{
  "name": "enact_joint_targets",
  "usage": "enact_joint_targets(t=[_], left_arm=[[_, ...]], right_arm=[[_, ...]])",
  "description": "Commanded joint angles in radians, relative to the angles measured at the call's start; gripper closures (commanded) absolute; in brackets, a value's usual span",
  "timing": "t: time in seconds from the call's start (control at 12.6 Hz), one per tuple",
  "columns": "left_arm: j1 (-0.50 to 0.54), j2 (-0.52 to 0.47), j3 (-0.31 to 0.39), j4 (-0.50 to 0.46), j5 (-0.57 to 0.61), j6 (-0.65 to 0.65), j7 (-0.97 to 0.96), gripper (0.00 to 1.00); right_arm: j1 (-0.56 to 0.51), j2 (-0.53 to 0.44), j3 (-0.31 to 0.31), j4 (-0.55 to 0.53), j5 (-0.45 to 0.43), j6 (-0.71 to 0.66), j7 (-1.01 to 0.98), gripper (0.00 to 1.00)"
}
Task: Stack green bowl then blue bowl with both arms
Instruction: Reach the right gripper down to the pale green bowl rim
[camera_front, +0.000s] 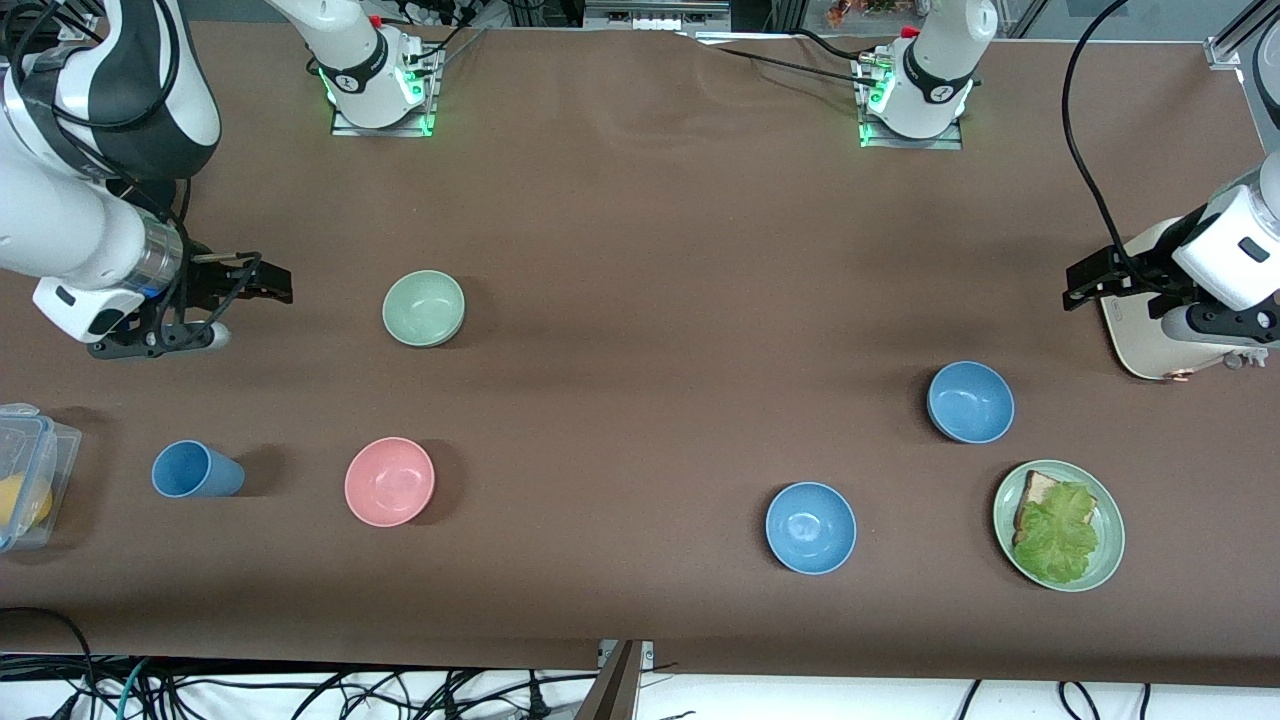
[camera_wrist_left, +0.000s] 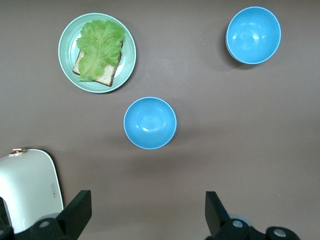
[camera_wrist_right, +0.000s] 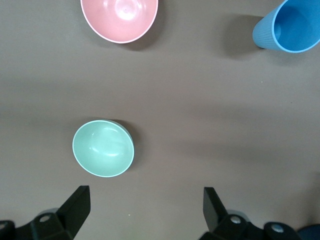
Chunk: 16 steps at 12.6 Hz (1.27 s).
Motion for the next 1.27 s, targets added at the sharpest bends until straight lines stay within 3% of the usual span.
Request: enact_joint_targets(t=[0.0, 0.24, 0.4, 0.64, 1.19], left_arm=[[0.004, -0.003, -0.006, 0.019, 0.013, -0.023, 0.003, 0.00], [0.004, -0.003, -0.006, 0.019, 0.014, -0.023, 0.003, 0.00], [0.004, -0.003, -0.006, 0.019, 0.014, -0.023, 0.003, 0.00], [0.005, -0.003, -0.006, 0.019, 0.013, -0.023, 0.003, 0.00], [0.004, -0.003, -0.006, 0.019, 0.014, -0.023, 0.004, 0.00]], right_arm=[[-0.002, -0.132, 0.001, -0.224, 0.015, 0.127, 0.006, 0.00], [0.001, -0.092, 0.016, -0.384, 0.015, 0.392, 0.008, 0.00], [0.003, -0.019, 0.074, -0.420, 0.020, 0.545, 0.011, 0.00], [0.015, 0.101, 0.085, -0.429, 0.023, 0.657, 0.011, 0.00], [0.015, 0.114, 0.091, -0.602, 0.033, 0.824, 0.012, 0.02]])
